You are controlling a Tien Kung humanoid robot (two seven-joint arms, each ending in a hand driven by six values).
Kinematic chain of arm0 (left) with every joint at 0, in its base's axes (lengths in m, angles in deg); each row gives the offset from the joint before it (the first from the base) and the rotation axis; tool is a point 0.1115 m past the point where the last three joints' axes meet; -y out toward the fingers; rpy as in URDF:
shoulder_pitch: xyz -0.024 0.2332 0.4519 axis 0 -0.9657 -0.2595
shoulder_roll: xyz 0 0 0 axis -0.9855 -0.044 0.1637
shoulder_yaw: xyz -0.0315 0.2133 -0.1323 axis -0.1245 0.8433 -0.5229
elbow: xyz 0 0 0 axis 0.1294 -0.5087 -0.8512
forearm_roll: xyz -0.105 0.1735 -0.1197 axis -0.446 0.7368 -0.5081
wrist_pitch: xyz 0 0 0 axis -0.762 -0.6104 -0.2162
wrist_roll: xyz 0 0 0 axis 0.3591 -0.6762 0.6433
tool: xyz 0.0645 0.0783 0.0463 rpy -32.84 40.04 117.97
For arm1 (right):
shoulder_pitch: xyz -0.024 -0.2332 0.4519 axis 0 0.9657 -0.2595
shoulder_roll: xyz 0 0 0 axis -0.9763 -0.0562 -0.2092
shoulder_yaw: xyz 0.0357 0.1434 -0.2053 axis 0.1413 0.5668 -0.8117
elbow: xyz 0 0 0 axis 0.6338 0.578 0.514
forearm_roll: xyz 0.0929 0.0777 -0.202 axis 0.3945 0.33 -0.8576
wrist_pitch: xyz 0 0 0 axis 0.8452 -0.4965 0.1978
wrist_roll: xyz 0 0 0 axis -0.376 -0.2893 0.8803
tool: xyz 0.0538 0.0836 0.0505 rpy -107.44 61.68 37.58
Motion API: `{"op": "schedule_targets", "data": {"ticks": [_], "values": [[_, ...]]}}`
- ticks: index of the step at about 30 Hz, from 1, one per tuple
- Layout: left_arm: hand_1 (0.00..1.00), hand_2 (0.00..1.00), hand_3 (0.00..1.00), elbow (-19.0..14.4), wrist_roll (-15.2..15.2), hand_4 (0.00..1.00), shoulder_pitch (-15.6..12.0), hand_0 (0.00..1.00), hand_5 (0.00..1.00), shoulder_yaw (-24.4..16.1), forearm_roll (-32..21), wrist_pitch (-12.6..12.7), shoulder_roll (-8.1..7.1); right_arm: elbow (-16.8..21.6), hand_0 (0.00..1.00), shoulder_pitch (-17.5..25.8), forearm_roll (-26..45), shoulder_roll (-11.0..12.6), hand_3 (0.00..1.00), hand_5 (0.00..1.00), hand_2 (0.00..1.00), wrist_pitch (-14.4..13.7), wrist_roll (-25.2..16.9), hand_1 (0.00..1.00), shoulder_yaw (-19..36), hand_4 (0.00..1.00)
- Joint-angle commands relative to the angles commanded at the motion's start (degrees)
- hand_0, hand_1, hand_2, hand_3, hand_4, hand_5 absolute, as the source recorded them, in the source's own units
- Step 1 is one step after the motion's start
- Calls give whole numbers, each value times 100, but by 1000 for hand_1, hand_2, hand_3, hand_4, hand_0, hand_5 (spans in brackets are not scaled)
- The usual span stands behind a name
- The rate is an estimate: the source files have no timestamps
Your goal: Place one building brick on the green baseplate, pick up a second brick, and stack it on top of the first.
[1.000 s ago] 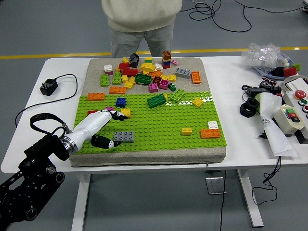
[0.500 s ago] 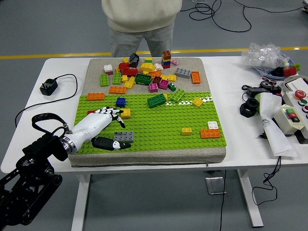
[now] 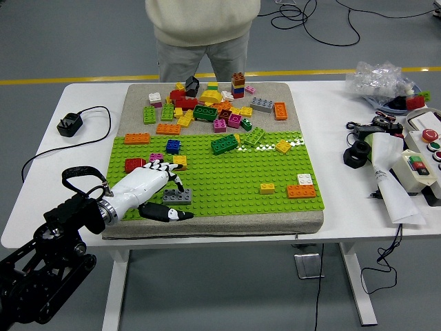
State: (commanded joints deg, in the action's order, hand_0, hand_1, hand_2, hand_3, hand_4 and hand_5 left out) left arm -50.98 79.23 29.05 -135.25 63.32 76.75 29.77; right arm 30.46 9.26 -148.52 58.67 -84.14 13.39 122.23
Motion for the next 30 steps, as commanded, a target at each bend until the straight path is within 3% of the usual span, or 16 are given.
{"op": "schedule_targets", "data": {"ticks": [13,30], "values": [[998,998,603,377,63,998,86,998,737,95,0,251,52,0,760,-17,16,9,698,683,739,-3,2,693,-24,948],[998,998,594,729,102,998,205,998,723,170,0,295,116,0,760,-19,36,4,698,683,739,-4,5,694,-33,948]]}}
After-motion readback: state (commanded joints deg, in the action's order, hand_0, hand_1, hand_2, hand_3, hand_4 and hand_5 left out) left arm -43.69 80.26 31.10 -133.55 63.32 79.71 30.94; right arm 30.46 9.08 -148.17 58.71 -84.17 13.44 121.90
